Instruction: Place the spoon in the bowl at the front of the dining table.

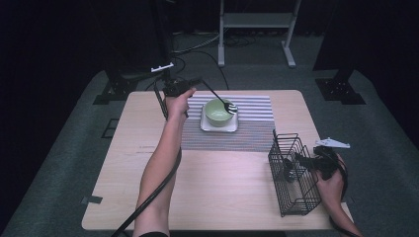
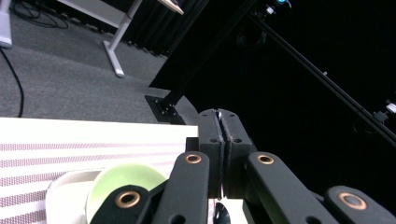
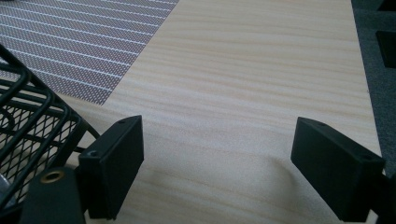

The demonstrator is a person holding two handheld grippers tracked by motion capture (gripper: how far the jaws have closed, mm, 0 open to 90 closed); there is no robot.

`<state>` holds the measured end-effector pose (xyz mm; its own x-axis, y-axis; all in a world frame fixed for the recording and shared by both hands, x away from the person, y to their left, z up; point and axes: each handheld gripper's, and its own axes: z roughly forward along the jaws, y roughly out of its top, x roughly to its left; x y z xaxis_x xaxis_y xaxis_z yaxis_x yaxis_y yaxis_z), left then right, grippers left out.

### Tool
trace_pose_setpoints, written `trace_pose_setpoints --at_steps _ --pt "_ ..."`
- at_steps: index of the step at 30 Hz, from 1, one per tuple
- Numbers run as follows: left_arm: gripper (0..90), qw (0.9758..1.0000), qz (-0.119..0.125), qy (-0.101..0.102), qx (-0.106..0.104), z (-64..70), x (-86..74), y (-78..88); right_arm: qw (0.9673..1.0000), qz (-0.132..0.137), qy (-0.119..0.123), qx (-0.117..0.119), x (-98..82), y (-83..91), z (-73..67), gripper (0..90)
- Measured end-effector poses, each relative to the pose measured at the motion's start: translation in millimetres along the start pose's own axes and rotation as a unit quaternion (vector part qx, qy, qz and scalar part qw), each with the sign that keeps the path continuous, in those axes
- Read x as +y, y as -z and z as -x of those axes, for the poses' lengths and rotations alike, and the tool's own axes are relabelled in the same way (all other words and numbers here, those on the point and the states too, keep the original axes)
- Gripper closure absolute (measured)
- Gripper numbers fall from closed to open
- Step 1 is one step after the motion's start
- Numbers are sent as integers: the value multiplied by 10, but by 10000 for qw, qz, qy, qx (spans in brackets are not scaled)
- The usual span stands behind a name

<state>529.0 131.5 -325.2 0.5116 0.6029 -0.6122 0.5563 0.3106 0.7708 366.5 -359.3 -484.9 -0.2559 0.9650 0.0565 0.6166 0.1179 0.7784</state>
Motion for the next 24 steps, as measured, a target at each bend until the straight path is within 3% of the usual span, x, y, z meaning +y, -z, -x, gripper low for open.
trace_pose_setpoints --at_steps 16,24 --pt "890 9994 216 -6 267 -6 327 -150 10000 16 -26 20 -4 8 9 161" --pt "890 9978 375 83 532 -166 400 -100 10000 18 -50 14 -6 11 14 161"
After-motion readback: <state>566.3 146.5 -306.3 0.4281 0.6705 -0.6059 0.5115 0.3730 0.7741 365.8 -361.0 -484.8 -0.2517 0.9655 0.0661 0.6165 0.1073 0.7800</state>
